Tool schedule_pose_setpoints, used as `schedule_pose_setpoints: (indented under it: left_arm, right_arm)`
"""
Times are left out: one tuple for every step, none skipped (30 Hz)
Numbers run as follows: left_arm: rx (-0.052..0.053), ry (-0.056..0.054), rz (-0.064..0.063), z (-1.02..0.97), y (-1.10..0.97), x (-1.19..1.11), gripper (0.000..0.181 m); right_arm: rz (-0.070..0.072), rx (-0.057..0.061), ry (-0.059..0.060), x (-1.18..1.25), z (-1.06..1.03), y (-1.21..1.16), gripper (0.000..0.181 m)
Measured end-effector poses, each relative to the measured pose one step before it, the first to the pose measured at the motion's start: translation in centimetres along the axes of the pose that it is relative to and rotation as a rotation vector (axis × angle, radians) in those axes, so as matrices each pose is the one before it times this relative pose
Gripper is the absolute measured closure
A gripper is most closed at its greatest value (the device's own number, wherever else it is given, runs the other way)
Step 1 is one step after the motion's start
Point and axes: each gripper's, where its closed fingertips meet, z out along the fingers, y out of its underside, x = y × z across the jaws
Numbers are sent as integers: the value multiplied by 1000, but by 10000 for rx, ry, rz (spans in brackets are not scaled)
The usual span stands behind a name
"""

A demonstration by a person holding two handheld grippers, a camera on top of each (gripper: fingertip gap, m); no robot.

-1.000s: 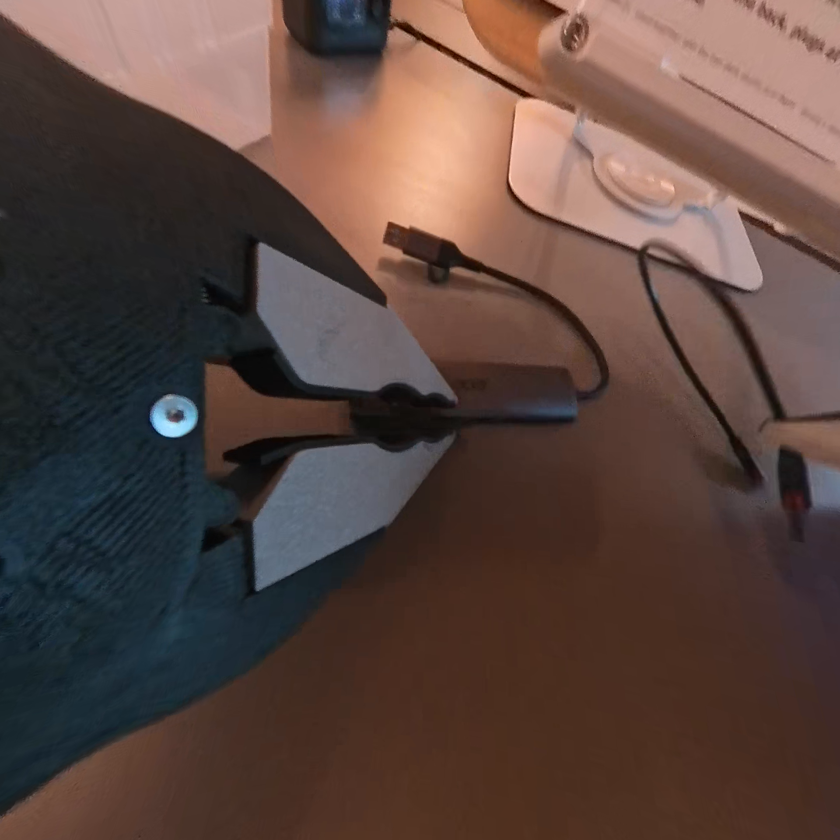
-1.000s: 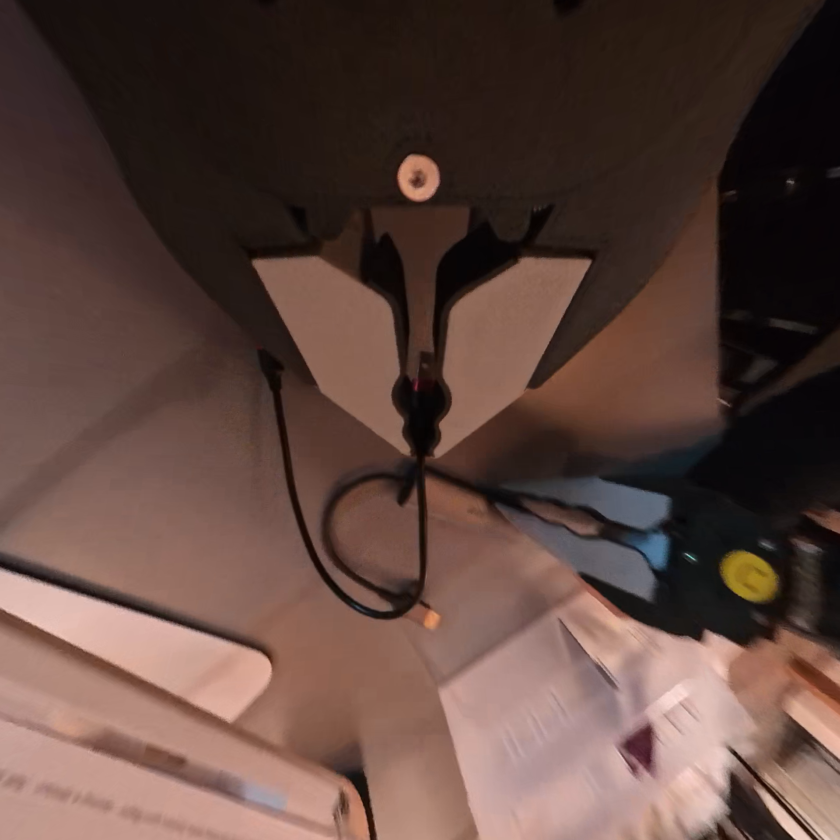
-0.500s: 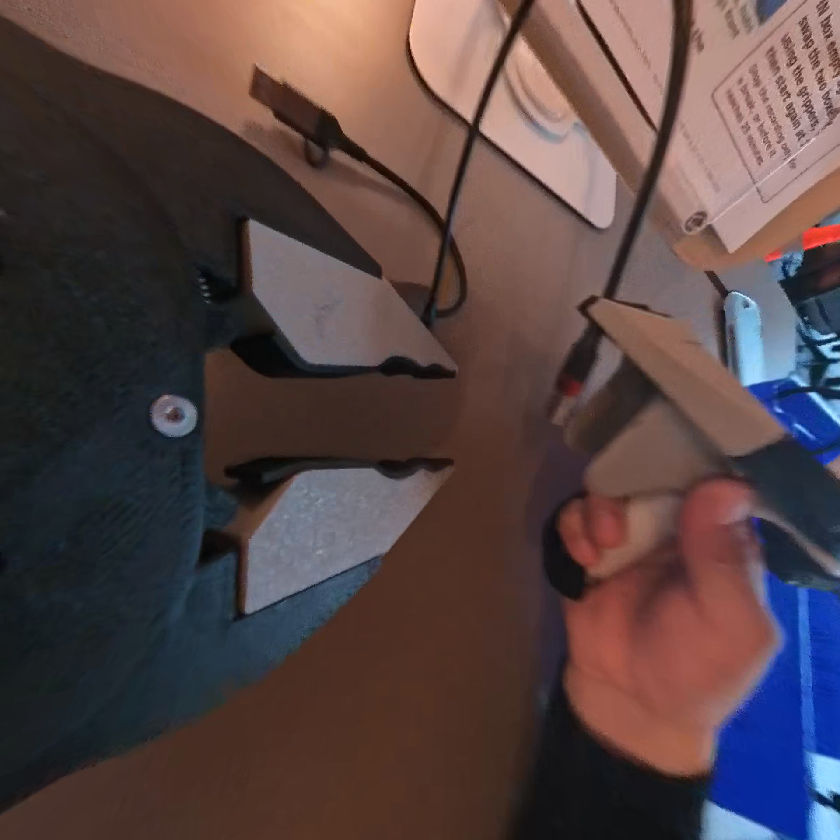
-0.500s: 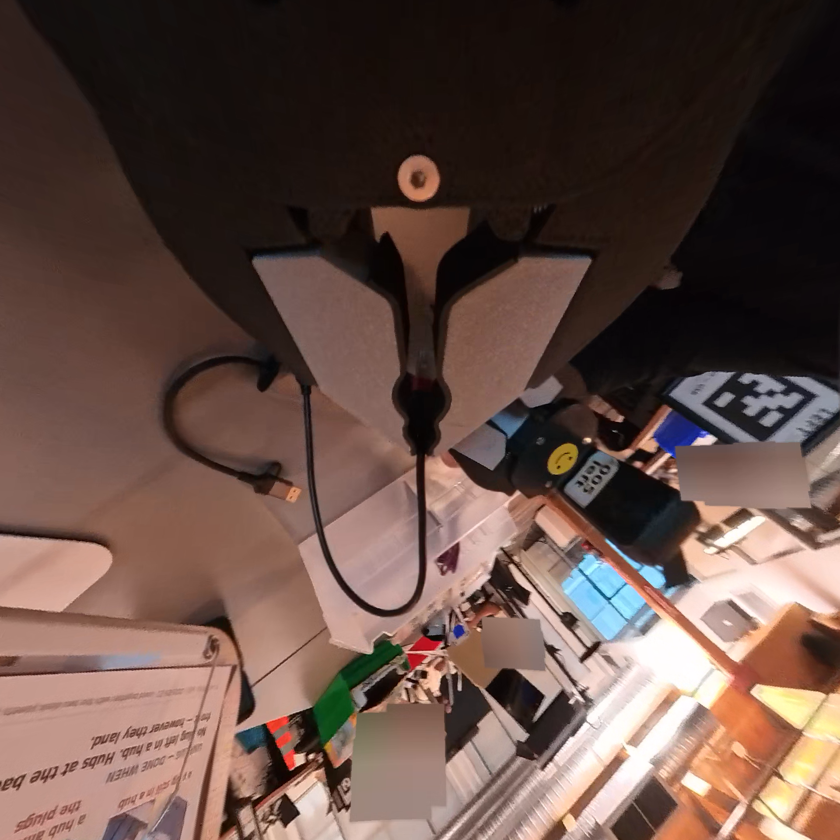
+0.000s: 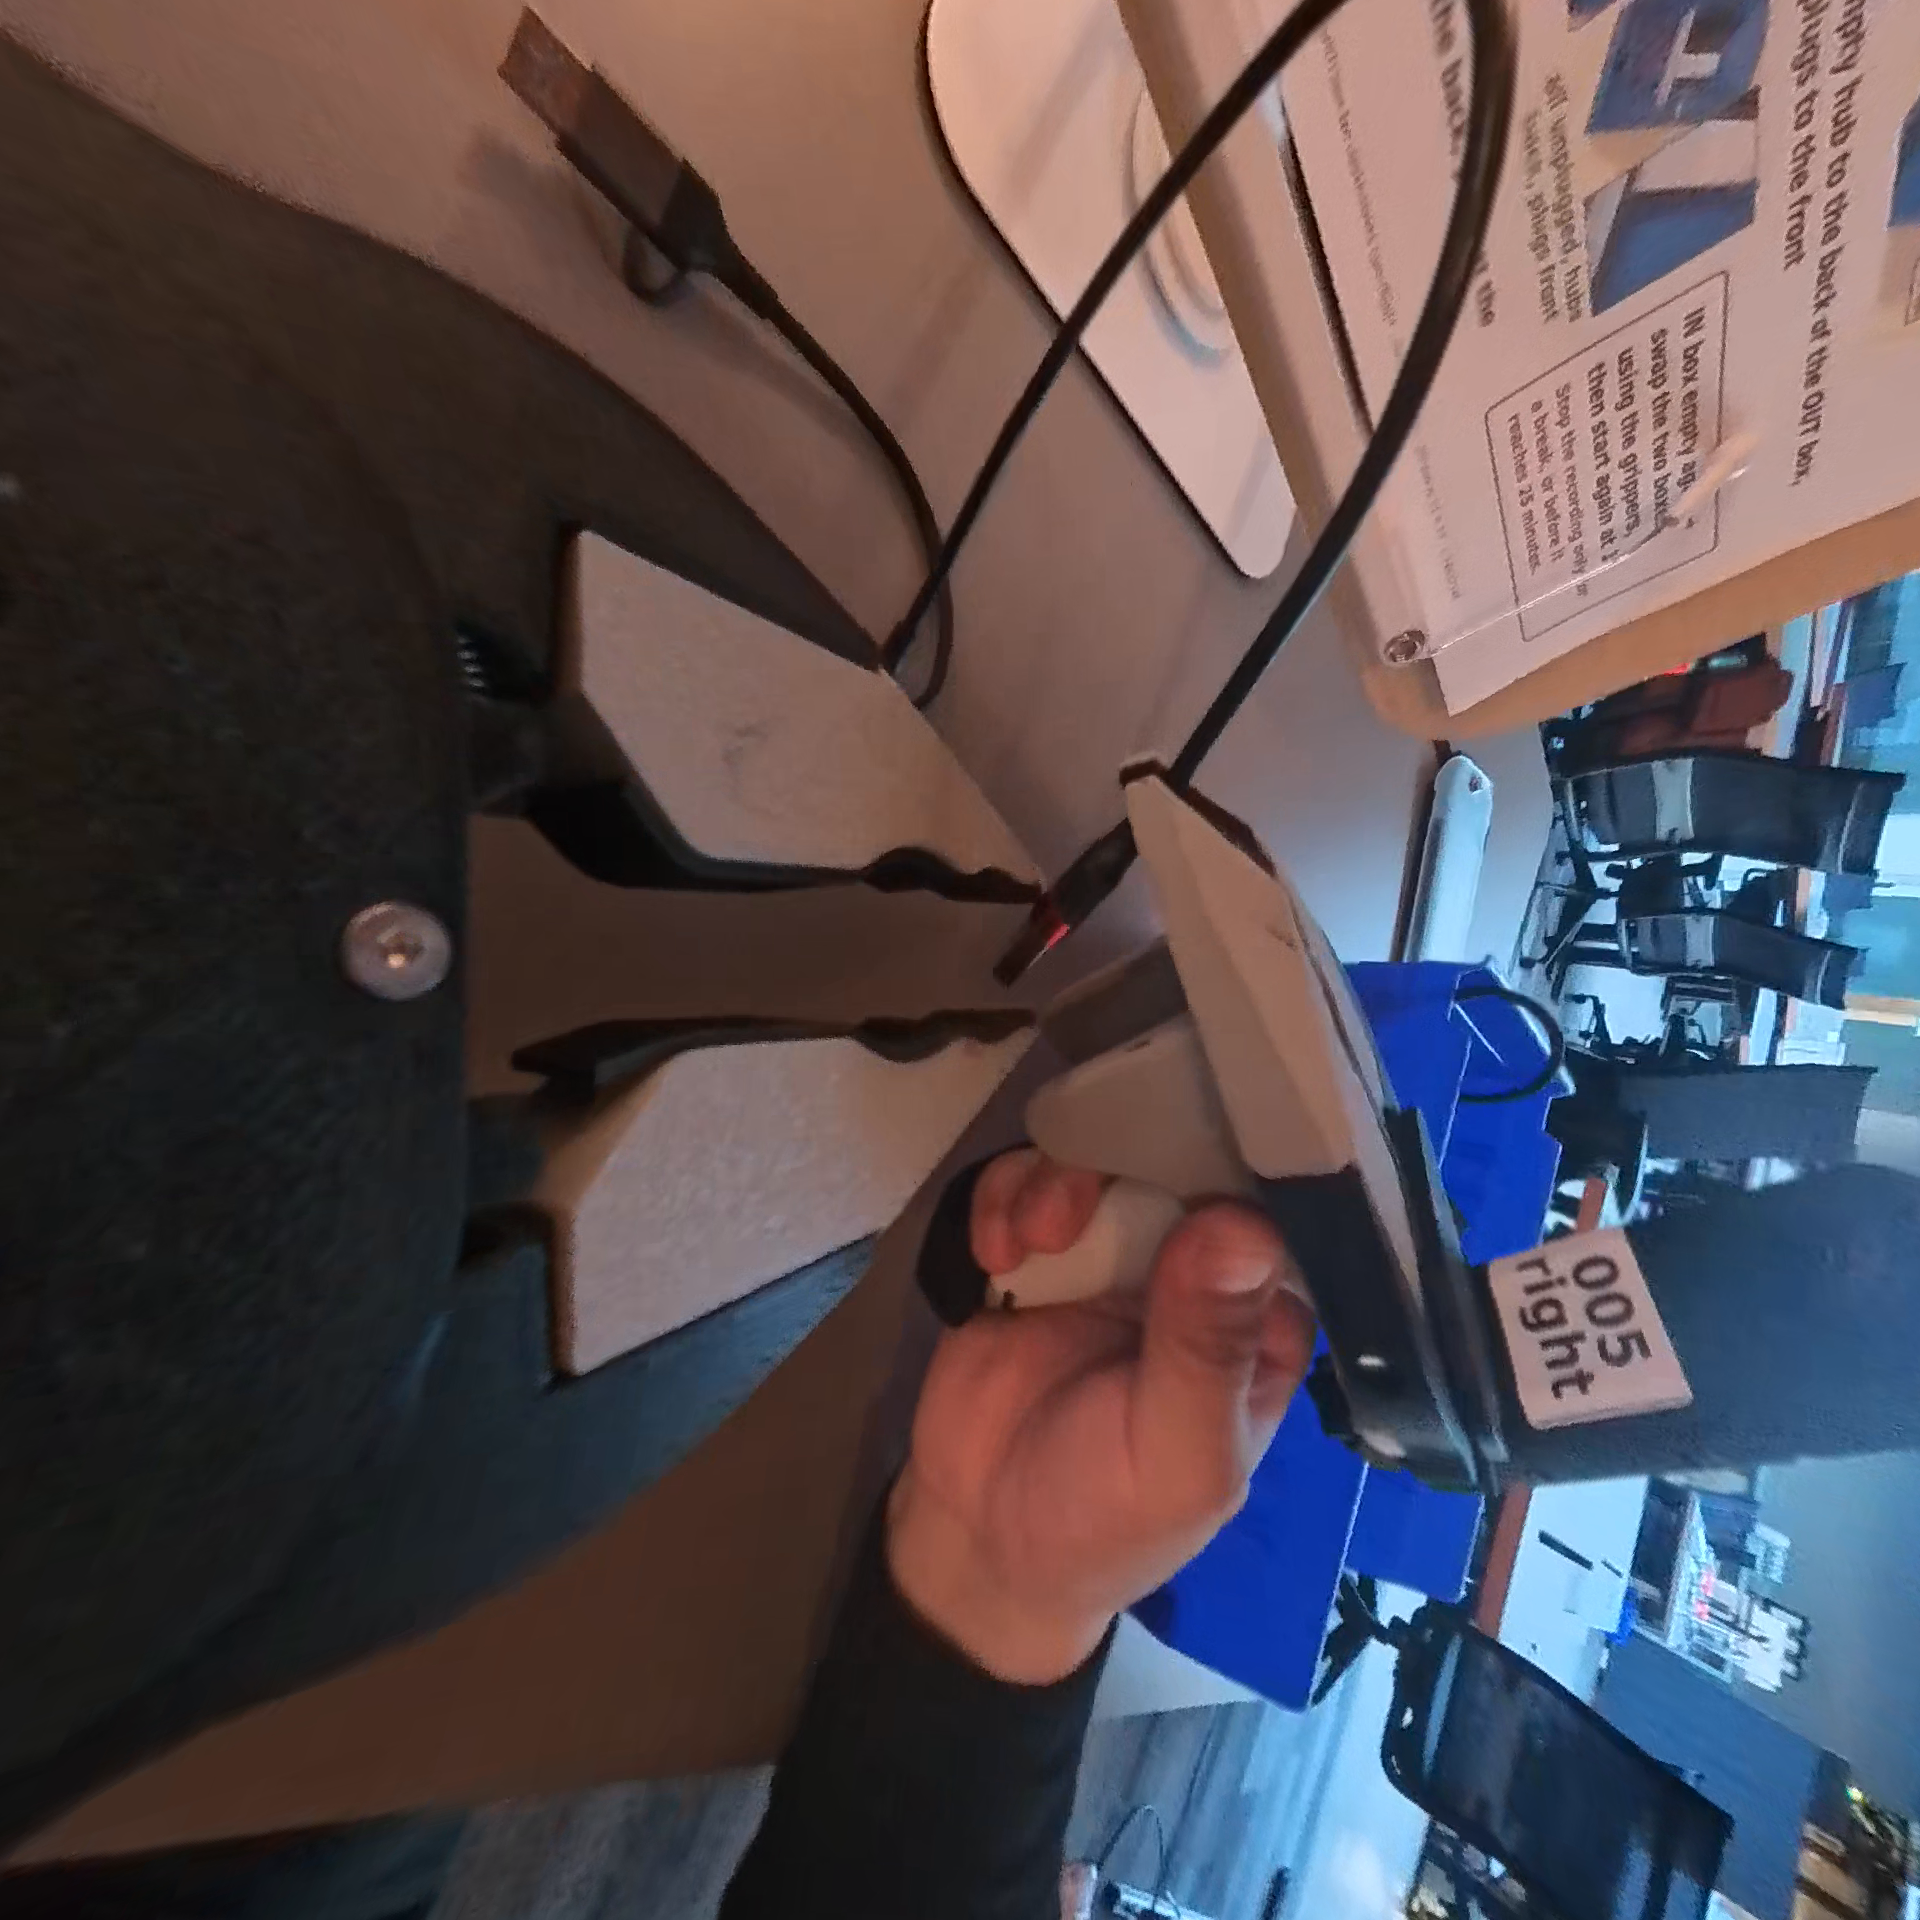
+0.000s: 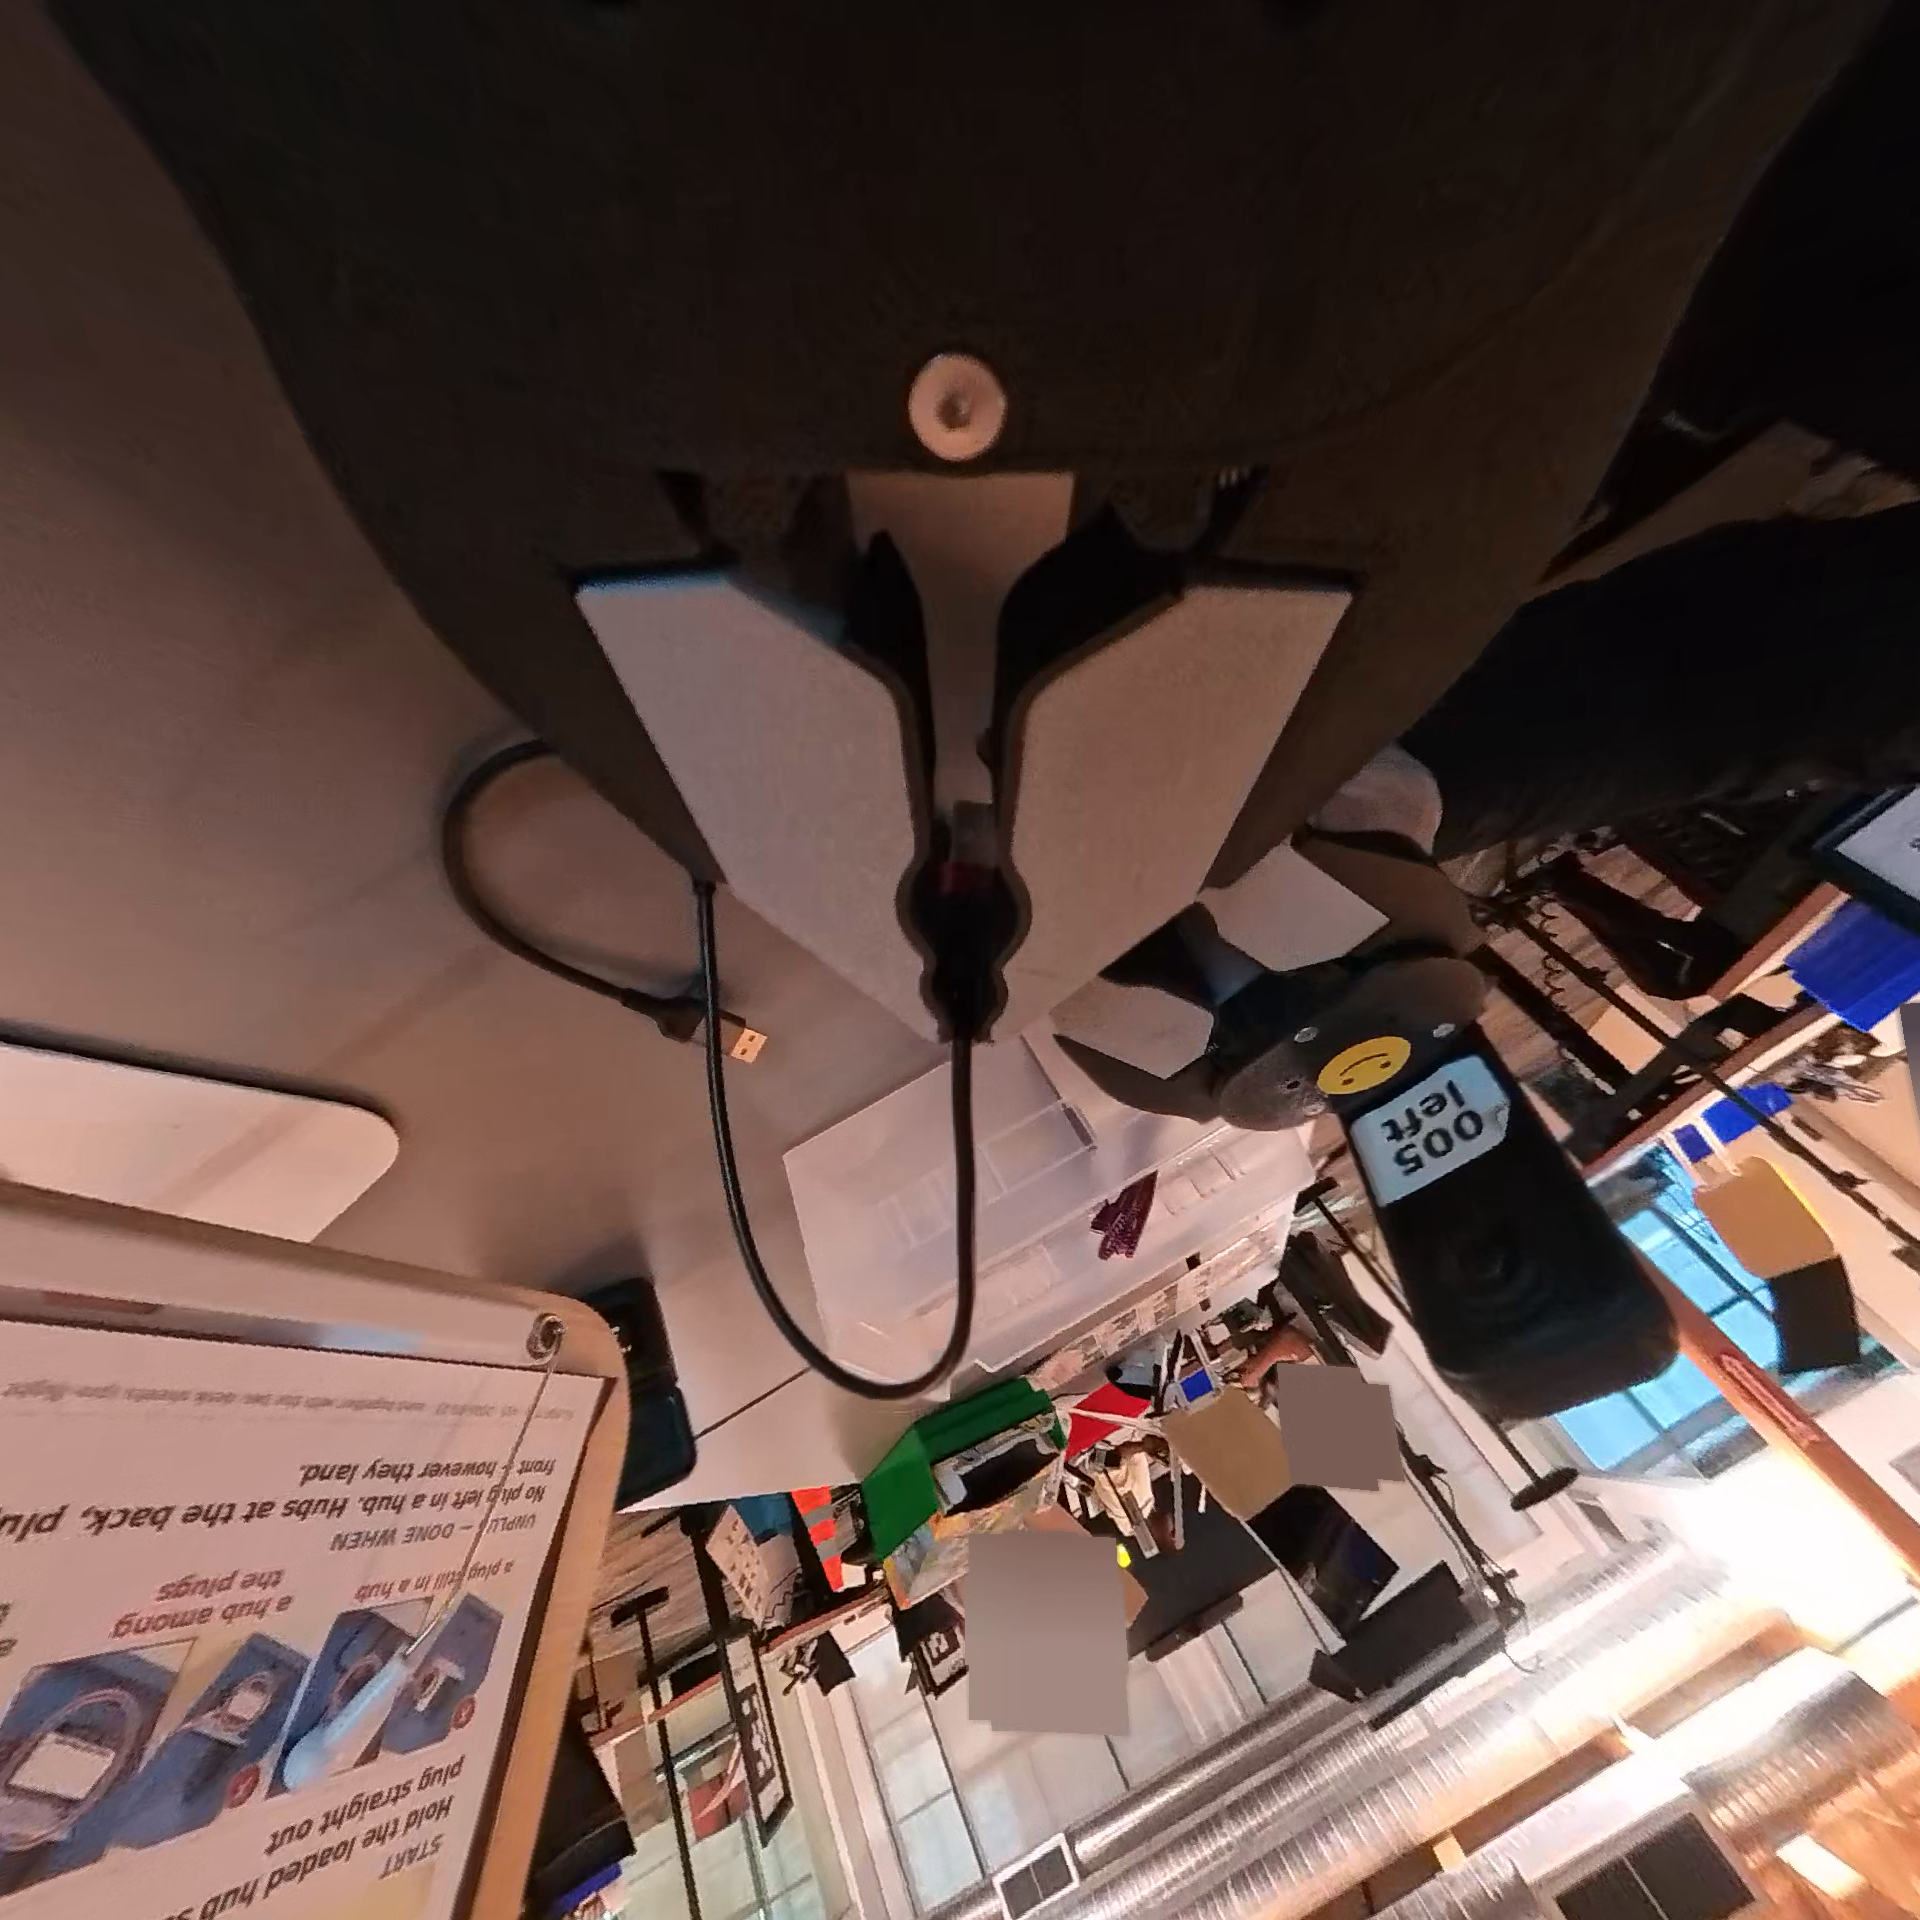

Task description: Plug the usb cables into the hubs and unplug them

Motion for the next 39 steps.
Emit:
schedule_pose_setpoints:
  left_arm:
    - [-24, 21, -100, -18, 58, -116, 168]
    - [-68, 65, 12, -58, 150, -67, 169]
    - [-111, 20, -8, -71, 233, -145, 173]
    - [-15, 37, -60, -61, 108, -126, 175]
    - [-17, 130, -137, -99, 51, -35, 176]
    - [-26, 167, -202, -130, 26, -35, 176]
    - [-9, 148, -223, -165, 11, -72, 176]
    - [12, 105, -185, -198, -7, -116, 177]
    - [9, 36, -104, -215, 20, -163, 177]
    - [-7, -22, -56, -198, 61, -205, 178]
    - [11, -38, -56, -163, 41, -183, 179]
    - [34, -24, -77, -138, 4, -154, 179]
    - [38, -22, -60, -81, -38, -117, 179]
    - [25, -46, -15, -34, -39, -118, 179]
    - [44, -78, 50, -8, -93, -99, 179]
    - [89, -106, 109, -35, -171, -84, 179]
    - [109, -142, 171, -72, -220, -88, 179]
    - [113, -212, 218, -122, -223, -180, 179]
    - [110, -218, 257, -148, -245, -169, 179]
    - [98, -291, 355, -180, -284, -230, 179]
    - [17, -401, 546, -181, -215, -261, 179]
    - [-80, -439, 742, -137, -107, -191, 179]
    - [-104, -422, 847, -105, -73, -61, 179]
    - [-88, -402, 850, -82, -75, 5, 179]
    - [-78, -317, 813, -56, -63, 110, 179]
    - [-42, -289, 747, -53, -114, 113, 179]
    - [-37, -223, 595, -48, -78, 122, 179]
    - [-62, -99, 465, -16, 3, 190, 179]
    - [-117, -155, 516, -13, 119, 62, 179]
    - [-152, -295, 621, -69, 174, -152, 179]
    - [-141, -285, 586, -91, 180, -179, 179]
    - [-80, -153, 405, -110, 150, -73, 179]
    - [-65, -109, 277, -101, 127, -86, 179]
    - [-64, -138, 278, -104, 139, -163, 179]
    - [-75, -94, 260, -73, 163, -114, 179]
    - [-71, -52, 200, -43, 157, -49, 179]
    - [-79, -25, 199, -10, 158, -14, 179]
    - [-81, -2, 180, 5, 132, 37, 179]
    - [-58, 26, 185, 14, 88, 122, 179]
  right_arm:
    - [-66, -30, 74, 49, 34, 52, 181]
    - [-49, -19, 73, 92, 7, 12, 181]
    - [-24, 4, 105, 183, -50, -20, 181]
    - [-31, -2, 69, 164, -69, -45, 181]
    - [-27, -29, 4, 70, -56, -10, 181]
    - [-7, -25, -39, -11, -33, -25, 181]
    - [7, 2, -49, -49, -29, -55, 181]
    - [-20, 16, -52, -92, -23, -70, 181]
    - [-50, -18, -20, -75, -22, -25, 181]
    - [-86, -73, 62, 10, -15, 37, 181]
    - [-123, -85, 156, 132, -36, 58, 181]
    - [-131, -65, 172, 134, -47, 41, 181]
    - [-102, -49, 129, 91, -59, 15, 181]
    - [-44, -33, 60, 45, -82, -4, 180]
    - [9, 2, 11, 4, -118, -58, 180]
    - [38, 38, -4, 30, -139, -94, 181]
    - [57, 40, -20, 42, -160, -103, 180]
    - [61, 28, -56, 16, -145, -92, 180]
    - [62, 27, -76, 4, -132, -57, 180]
    - [64, 25, -79, 3, -101, -40, 180]
    - [77, -7, -97, -1, -41, 33, 180]
    - [94, 7, -136, -70, 4, 30, 180]
    - [124, 40, -151, -62, 0, -17, 180]
    - [157, 42, -152, -47, -24, -17, 180]
    - [164, 36, -159, -27, -61, -39, 180]
    - [147, 29, -157, -25, -76, -28, 180]
    - [147, -7, -125, 28, -78, 12, 179]
    - [146, -62, -91, 66, -49, 94, 179]
    - [133, -131, -63, 99, -21, 177, 179]
    - [112, -185, -58, 62, -18, 208, 179]
    - [62, -261, -64, -49, -114, 210, 179]
    - [-45, -329, -15, -86, -206, 193, 180]
    - [-199, -319, 98, -34, -318, 149, 179]
    - [-327, -224, 247, 88, -396, 22, 174]
    - [-396, -154, 363, 221, -464, -67, 170]
    - [-445, -138, 375, 218, -485, -57, 167]
    - [-483, -132, 292, 76, -481, -71, 167]
    - [-502, -103, 198, -79, -473, -117, 166]
    - [-567, -41, 58, -384, -447, -221, 166]
